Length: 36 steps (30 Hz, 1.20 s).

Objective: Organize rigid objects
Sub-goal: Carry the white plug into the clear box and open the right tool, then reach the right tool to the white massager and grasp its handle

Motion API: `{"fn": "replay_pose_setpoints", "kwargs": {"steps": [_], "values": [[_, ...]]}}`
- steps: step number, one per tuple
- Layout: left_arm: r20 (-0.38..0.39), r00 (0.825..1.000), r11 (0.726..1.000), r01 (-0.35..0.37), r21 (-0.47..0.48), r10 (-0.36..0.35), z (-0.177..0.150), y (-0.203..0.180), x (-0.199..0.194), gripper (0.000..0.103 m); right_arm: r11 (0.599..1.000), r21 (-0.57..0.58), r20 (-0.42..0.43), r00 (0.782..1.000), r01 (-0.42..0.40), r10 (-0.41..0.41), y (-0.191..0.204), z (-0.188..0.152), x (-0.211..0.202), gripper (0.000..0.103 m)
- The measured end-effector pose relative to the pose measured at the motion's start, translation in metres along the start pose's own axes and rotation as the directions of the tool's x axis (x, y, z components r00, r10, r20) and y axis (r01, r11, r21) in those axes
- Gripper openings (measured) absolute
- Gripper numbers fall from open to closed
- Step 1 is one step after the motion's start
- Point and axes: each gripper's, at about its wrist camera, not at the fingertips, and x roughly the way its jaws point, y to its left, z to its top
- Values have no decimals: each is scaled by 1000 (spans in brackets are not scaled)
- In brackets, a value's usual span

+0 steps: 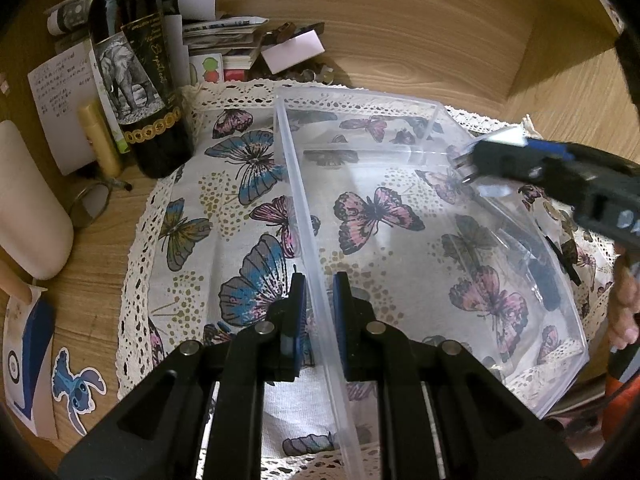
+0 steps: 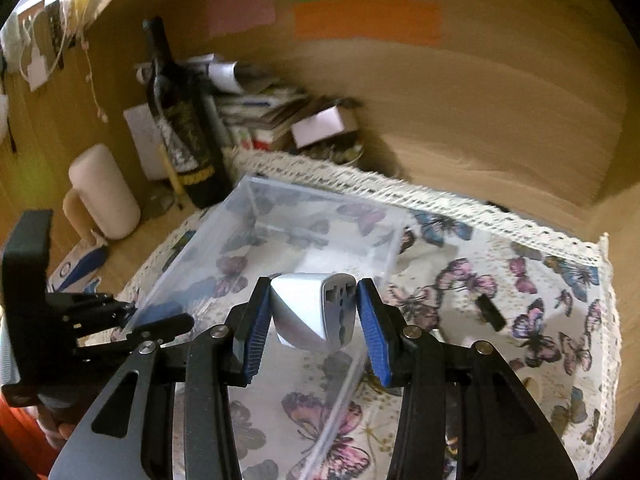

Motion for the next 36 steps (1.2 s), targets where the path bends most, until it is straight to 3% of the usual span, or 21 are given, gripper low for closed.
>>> {"fn": "replay_pose_setpoints", "kwargs": {"steps": [6, 14, 22, 26, 36], "values": [[4, 1000, 1000, 5, 0, -5, -1, 0, 0, 14, 1000, -5, -75, 997, -9, 8, 4, 2, 27, 40], [4, 1000, 1000, 6, 2, -6, 0, 0, 0, 15, 1000, -1, -105, 994, 0, 0, 2, 2, 37, 40], [-7, 1000, 1000, 5, -1, -5, 0, 0, 2, 15, 1000, -2, -47, 999, 12, -12, -1, 6, 15, 41], [-9, 1000, 1000, 4, 1, -4, 1, 1, 2, 15, 999, 6, 4, 999, 48, -48, -7, 5, -7, 49], [-7, 1000, 1000, -1, 5, 1, 1, 0, 2, 15, 974, 94, 55, 976, 204, -210, -46, -11, -57, 57]]}}
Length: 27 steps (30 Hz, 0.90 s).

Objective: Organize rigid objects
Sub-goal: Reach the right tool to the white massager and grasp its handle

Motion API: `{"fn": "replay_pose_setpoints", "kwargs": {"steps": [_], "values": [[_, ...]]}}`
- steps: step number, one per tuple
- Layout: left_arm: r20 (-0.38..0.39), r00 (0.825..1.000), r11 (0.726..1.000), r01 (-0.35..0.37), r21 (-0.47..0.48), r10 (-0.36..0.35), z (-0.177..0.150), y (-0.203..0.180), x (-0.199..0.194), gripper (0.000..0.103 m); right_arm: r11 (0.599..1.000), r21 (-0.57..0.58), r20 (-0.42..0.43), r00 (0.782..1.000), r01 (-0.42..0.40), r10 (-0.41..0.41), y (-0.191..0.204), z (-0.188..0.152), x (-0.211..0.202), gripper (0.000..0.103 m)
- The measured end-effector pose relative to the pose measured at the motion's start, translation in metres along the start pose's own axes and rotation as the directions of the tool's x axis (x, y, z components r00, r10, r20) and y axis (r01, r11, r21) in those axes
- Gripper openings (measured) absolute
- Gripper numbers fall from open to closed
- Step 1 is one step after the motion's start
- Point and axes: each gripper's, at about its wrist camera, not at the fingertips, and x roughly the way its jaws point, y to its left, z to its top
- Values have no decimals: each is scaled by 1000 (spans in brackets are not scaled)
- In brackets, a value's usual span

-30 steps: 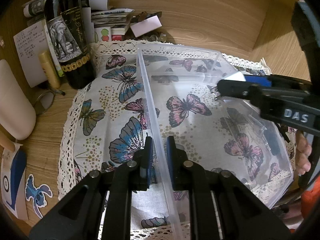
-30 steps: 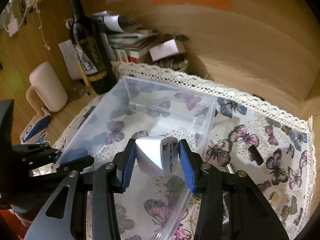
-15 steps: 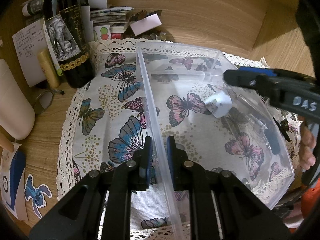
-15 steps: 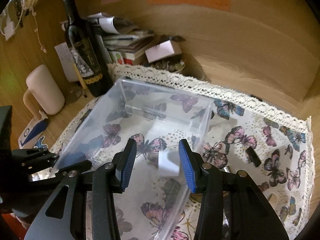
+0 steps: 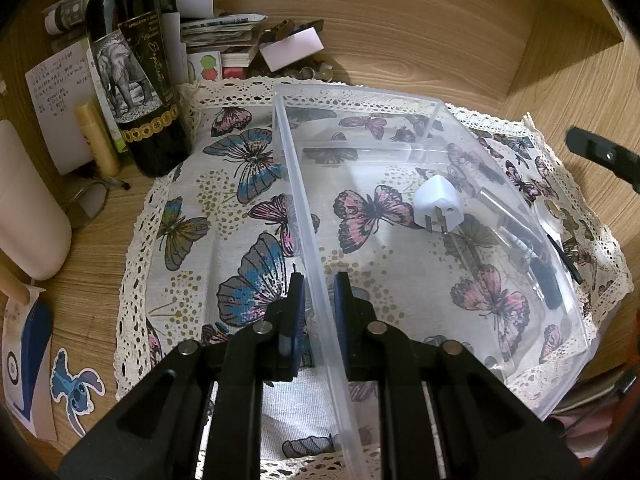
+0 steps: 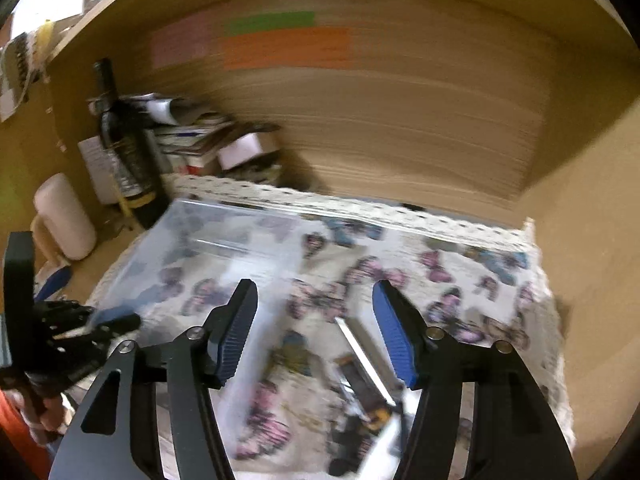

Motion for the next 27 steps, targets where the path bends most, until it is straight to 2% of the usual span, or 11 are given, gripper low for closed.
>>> {"fn": "replay_pose_setpoints", "kwargs": {"steps": [5, 13, 19, 27], "values": [[0, 1000, 1000, -1, 1, 1, 0, 0, 0, 15, 994, 57, -16, 996, 89, -88, -27, -16, -8, 57], [-4, 1000, 1000, -4, 11, 4, 0, -2, 0, 15, 971, 150, -139, 976, 186, -166, -69, -54, 9, 57], [-4, 1000, 1000, -5, 12, 5, 0, -2, 0, 14, 959, 207, -216, 965, 194, -148, -87, -75, 27, 57], [-5, 1000, 1000, -6, 11, 6, 0, -1, 0, 15, 970, 191, -255, 962, 150, -98, -86, -67, 63, 56]]}}
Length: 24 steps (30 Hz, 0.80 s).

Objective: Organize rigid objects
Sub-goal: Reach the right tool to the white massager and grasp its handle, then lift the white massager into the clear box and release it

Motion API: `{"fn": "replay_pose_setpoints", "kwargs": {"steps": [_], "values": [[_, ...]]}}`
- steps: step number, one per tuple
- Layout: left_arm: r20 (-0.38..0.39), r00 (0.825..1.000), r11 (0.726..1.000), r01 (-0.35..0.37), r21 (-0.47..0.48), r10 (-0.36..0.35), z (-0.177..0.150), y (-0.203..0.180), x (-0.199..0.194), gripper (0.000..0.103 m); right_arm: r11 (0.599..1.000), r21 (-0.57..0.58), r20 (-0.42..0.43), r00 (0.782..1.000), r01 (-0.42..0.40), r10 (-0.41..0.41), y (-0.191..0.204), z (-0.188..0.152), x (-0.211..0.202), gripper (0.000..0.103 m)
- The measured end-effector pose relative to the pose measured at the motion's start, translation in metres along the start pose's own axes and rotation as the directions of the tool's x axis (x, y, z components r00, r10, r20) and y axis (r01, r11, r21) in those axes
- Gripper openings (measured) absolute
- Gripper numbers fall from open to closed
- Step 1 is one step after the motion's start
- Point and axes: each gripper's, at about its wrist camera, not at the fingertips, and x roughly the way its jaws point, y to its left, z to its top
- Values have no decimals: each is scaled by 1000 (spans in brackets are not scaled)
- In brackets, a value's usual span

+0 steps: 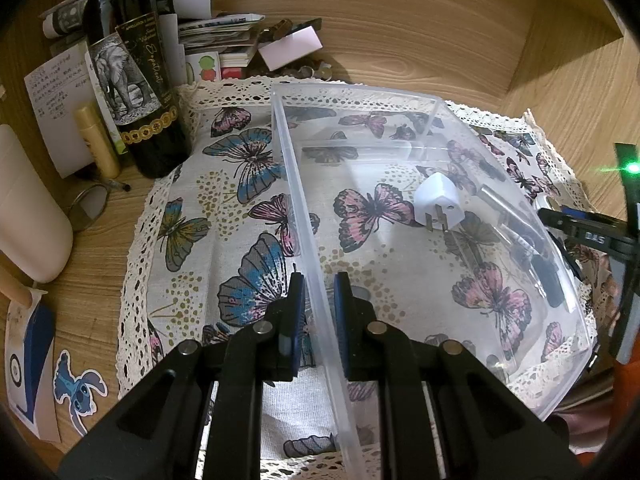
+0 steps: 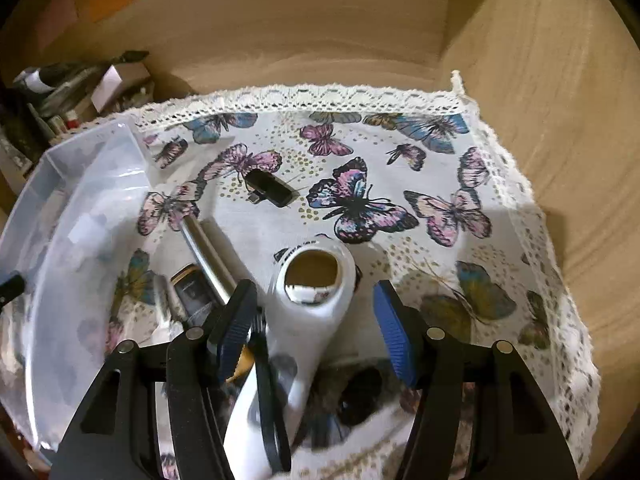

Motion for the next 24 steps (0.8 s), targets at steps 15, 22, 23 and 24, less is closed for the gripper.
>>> {"fn": "replay_pose_setpoints", "kwargs": {"steps": [15, 22, 23, 24], "values": [[-6, 1000, 1000, -5, -2, 5, 1, 1, 3, 15, 999, -31, 186, 982, -27, 32, 15, 17, -42, 39], [-4, 1000, 1000, -6, 1, 6, 1, 0, 4, 15, 996, -67, 289, 955, -53, 70, 30, 29, -82, 39], [-3, 1000, 1000, -6, 2, 6, 1, 0, 4, 15, 994, -89, 292, 953, -64, 88, 34, 31, -88, 39], [-2, 1000, 1000, -7, 3, 7, 1, 0, 3, 15, 992, -102, 309, 946, -71, 99, 38, 33, -94, 39]]}}
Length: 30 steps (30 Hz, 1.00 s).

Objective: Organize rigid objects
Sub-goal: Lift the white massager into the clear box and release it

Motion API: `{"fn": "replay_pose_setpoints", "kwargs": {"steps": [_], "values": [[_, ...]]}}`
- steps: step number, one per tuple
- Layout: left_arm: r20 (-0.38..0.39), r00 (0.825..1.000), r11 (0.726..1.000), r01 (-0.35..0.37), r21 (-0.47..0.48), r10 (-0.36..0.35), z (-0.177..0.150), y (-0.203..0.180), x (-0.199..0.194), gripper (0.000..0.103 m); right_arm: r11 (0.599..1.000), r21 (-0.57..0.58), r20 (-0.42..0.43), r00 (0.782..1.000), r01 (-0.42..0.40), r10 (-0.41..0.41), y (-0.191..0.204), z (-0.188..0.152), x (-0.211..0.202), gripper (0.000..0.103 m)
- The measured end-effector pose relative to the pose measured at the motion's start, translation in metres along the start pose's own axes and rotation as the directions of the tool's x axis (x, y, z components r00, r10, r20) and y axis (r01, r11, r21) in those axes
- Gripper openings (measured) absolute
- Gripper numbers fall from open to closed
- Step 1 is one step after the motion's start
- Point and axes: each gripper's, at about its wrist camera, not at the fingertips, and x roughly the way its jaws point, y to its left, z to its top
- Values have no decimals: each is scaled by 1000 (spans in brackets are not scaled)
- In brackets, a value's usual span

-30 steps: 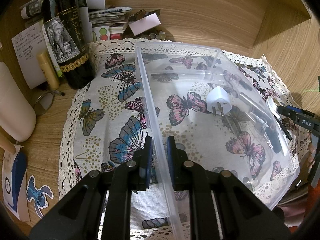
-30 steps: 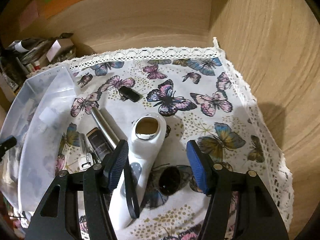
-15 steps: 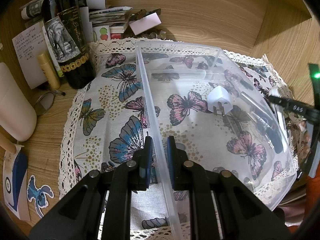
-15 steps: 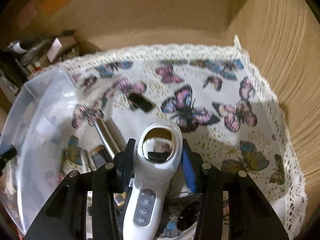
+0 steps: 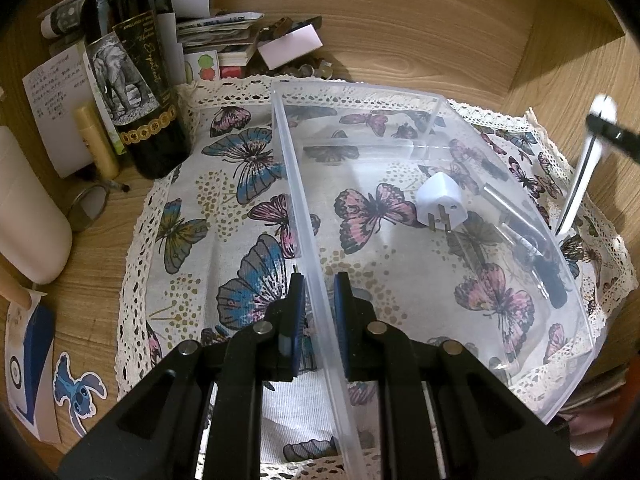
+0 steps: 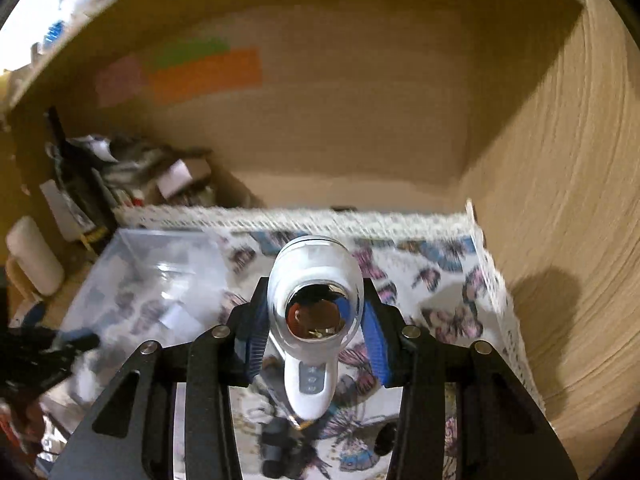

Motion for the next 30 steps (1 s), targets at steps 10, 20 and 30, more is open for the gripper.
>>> {"fn": "replay_pose_setpoints", "kwargs": {"steps": [10, 20, 30], "values": [[-2, 1000, 1000, 3, -3, -3, 1, -1, 0, 14, 983, -99, 108, 981, -152, 162, 53, 26, -34, 39], [1, 1000, 1000, 6, 3, -6, -1, -1, -2, 14, 945, -177, 3, 960, -274, 279, 108, 12, -5, 39], [3, 1000, 1000, 6, 3, -6, -2, -2, -3, 14, 933, -184, -154, 947, -309, 283, 136, -7, 47, 39]]}}
